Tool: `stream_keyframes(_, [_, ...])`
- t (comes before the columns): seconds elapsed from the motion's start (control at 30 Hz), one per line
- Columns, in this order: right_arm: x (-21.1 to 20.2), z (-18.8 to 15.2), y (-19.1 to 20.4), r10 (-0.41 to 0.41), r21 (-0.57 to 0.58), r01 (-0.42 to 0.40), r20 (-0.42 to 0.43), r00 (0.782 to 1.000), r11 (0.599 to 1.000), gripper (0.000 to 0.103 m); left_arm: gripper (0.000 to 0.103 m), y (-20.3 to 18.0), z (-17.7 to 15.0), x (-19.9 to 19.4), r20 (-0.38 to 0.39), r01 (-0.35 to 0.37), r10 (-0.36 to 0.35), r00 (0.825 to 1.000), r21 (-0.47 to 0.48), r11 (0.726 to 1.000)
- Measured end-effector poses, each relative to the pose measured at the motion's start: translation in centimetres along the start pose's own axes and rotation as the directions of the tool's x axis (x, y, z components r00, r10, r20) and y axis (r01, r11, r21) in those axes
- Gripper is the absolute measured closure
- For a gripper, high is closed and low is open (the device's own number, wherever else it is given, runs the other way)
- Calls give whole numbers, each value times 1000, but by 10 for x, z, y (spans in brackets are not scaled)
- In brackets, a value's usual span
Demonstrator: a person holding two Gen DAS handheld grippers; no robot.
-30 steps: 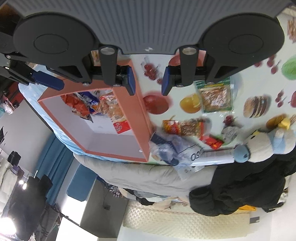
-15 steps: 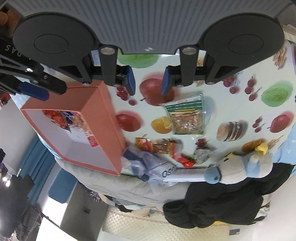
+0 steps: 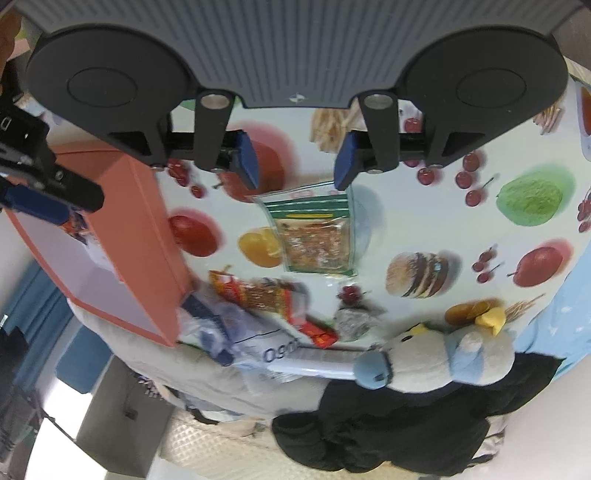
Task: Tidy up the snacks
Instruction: 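Withdraw both open tools from the box back toward the snack pile, then grasp the green-labelled pastry pack with the left tool while the right grasps the brown spicy strip pack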
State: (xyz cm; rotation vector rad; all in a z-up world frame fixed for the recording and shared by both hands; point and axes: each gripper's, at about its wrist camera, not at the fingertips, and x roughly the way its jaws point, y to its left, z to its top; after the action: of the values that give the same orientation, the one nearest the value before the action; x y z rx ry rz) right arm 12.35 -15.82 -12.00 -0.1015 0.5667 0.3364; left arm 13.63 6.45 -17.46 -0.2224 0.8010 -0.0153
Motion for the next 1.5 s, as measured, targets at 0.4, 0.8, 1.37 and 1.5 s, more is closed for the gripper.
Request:
stream_keyframes(0.4, [79, 17, 29, -43, -130, 34, -63, 997, 991, 47, 33, 43, 16, 64, -54, 12, -18, 998, -109, 994])
stream_keyframes(0.8, [182, 49, 17, 2, 2, -1, -96, 995, 1000, 39, 38, 67, 36, 131, -67, 65, -75, 995, -142, 988])
stream_keyframes(1.37, [316, 49, -1, -125, 92, 143, -182, 975, 985, 41, 96, 83, 43, 155, -49, 87, -97, 994, -180, 980])
stream_keyframes(1.5, [320, 49, 3, -123, 64, 139, -202, 972, 988, 46, 100, 82, 42, 153, -48, 88, -99, 994, -183, 979])
